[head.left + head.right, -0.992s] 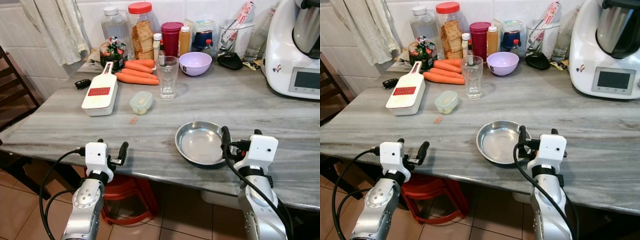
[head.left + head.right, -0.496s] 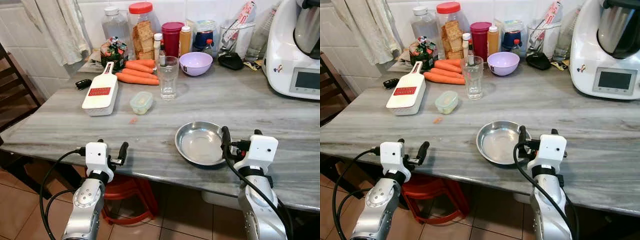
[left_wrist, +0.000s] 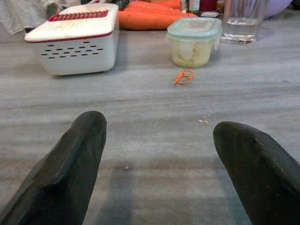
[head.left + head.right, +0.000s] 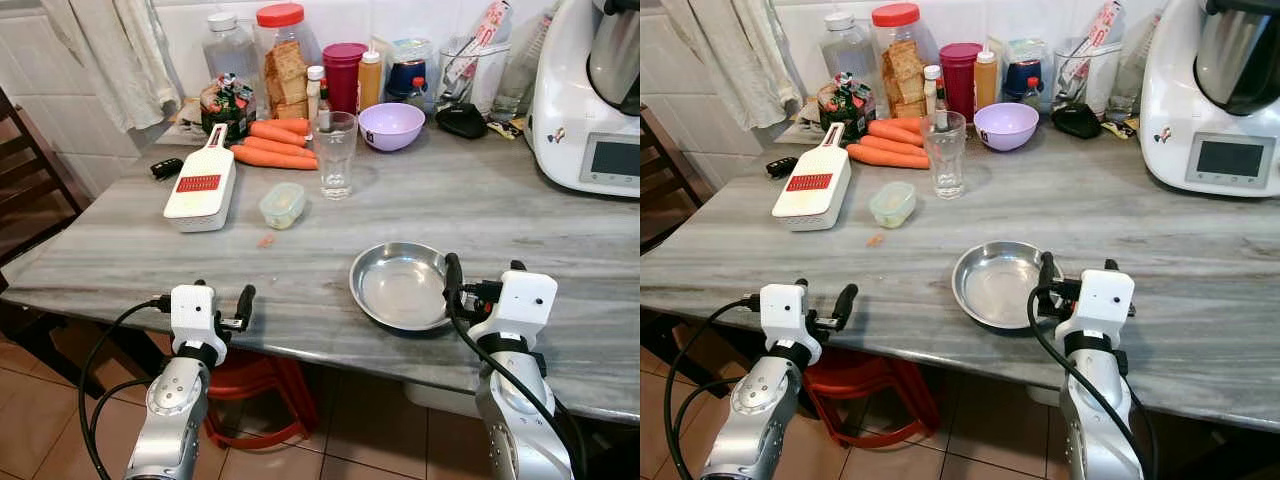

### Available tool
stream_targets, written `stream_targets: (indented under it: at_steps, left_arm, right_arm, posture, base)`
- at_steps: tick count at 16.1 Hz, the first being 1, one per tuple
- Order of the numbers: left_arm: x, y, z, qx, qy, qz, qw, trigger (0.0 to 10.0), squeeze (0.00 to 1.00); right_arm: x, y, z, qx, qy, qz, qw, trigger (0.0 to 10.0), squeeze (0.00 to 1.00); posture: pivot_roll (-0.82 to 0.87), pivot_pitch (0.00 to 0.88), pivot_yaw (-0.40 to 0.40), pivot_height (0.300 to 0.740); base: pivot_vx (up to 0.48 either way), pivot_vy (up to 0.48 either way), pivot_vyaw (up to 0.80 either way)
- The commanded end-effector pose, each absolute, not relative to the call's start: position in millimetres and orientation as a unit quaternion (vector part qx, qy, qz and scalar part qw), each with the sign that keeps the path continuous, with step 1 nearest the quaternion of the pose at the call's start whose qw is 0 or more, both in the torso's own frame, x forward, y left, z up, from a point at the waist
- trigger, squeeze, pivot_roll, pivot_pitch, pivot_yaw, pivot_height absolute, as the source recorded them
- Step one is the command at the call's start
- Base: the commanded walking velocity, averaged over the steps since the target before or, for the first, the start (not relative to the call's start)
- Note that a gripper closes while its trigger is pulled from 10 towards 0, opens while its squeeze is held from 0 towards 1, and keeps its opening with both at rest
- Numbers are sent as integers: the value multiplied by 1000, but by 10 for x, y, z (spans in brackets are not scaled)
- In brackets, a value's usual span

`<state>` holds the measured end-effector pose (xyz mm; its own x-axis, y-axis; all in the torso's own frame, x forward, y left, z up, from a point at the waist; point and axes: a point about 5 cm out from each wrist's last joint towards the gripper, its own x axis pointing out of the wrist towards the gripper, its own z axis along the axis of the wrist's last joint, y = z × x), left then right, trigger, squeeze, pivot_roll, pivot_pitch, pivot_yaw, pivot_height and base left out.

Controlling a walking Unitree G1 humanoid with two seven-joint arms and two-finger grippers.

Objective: Setting the table

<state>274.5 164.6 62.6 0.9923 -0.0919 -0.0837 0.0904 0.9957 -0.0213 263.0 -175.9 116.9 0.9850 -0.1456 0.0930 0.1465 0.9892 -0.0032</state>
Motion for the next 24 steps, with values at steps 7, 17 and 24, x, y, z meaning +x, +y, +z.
stream_targets:
  at_steps: [7, 17, 24]
  left_arm:
    - [2812, 1709, 840, 4, 18, -29, 999, 10000, 0]
    - [2759, 1622, 883, 0, 31, -50, 998, 10000, 0]
    - [2839, 1530, 906, -22, 22, -33, 999, 10000, 0]
  right_arm:
    - [2627, -1800, 1199, -7, -53, -82, 995, 10000, 0]
    - [2635, -1735, 1175, -6, -50, -74, 996, 10000, 0]
    - [2663, -1768, 1186, -7, -52, -82, 995, 10000, 0]
  posture:
    - [-38, 0, 134, 740]
    - [-35, 0, 146, 740]
    - [-42, 0, 131, 740]
  base:
    - [-293, 0, 0]
    - [-309, 0, 0]
    - [-312, 0, -438]
